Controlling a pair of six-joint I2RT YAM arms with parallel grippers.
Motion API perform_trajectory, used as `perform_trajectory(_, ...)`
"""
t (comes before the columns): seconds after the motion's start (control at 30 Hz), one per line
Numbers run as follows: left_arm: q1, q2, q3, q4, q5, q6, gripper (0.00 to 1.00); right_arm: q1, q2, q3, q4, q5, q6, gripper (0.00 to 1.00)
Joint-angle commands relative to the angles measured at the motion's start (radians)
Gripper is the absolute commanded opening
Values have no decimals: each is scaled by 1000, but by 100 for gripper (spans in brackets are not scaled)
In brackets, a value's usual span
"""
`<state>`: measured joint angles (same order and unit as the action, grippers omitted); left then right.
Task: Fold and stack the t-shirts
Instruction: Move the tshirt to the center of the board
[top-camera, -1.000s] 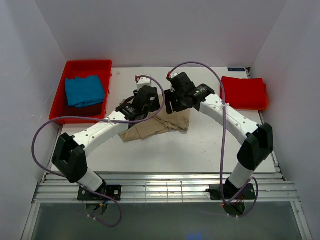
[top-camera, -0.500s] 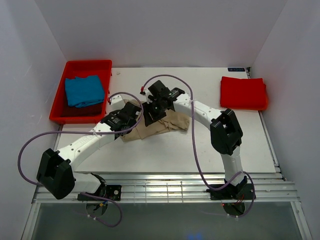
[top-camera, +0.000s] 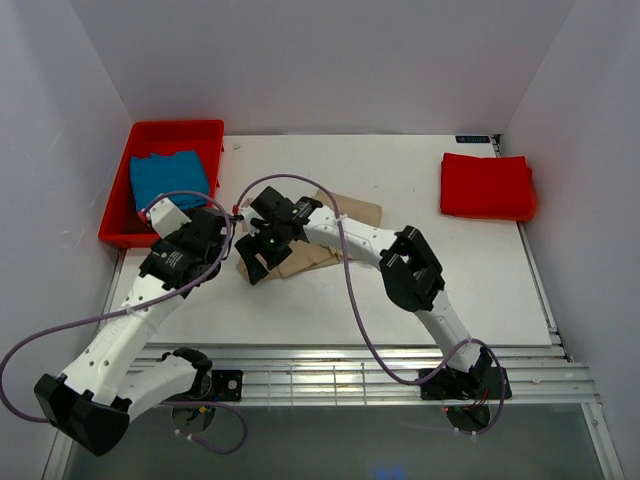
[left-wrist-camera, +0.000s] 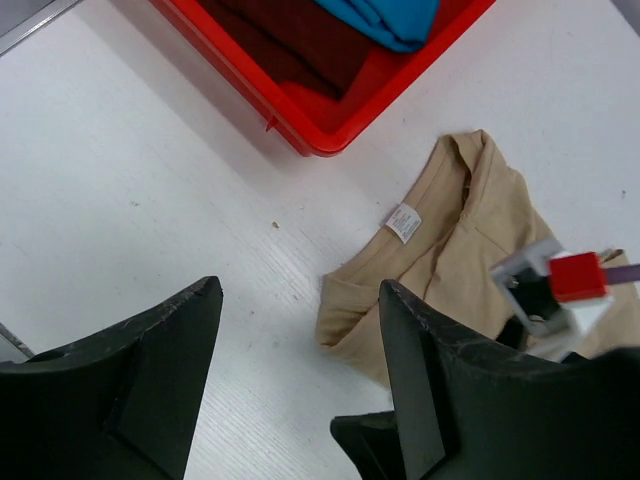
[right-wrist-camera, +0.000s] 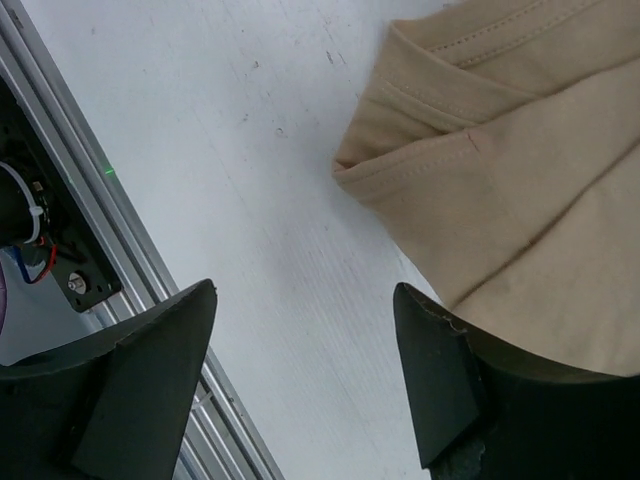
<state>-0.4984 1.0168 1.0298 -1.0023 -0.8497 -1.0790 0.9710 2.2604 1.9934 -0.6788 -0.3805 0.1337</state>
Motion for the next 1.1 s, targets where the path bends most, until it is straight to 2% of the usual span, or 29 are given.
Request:
perform_trajectory(0.0,24,-69,12,17,49,63,75,18,30,82,-8,3,-8,78)
perform_trajectory(0.13,24,-112,-10,79,92,128,75,34,89,131,-10,84,7,80)
perform_trajectory(0.4,24,-153,-17,102,123,179,75,77,120,116,139,325,4,80)
perform_trajectory(0.57,24,-170,-25,108,130,189,75,89,156,125,179,361,-8,76)
perform_trajectory(0.73,24,-176,-36,108,140,183,75,107,179,94,177,380,-29,57)
perform_trajectory(0.77,24,-184,-34,108,136,180,75,119,174,40,176,438,-29,28)
perform_trajectory(0.8,24,-184,-34,108,136,180,75,121,174,39,170,439,-29,28)
perform_trajectory(0.83,24,-187,-33,106,132,180,75,124,174,32,163,445,-28,11)
perform_trajectory(0.87,24,-188,-33,106,124,182,75,124,166,31,159,445,-26,8)
perform_trajectory(0.97,24,-196,-25,106,80,191,75,124,148,109,139,433,-43,8)
perform_trajectory(1.07,24,-192,19,62,-16,159,75,123,128,307,91,454,-71,8)
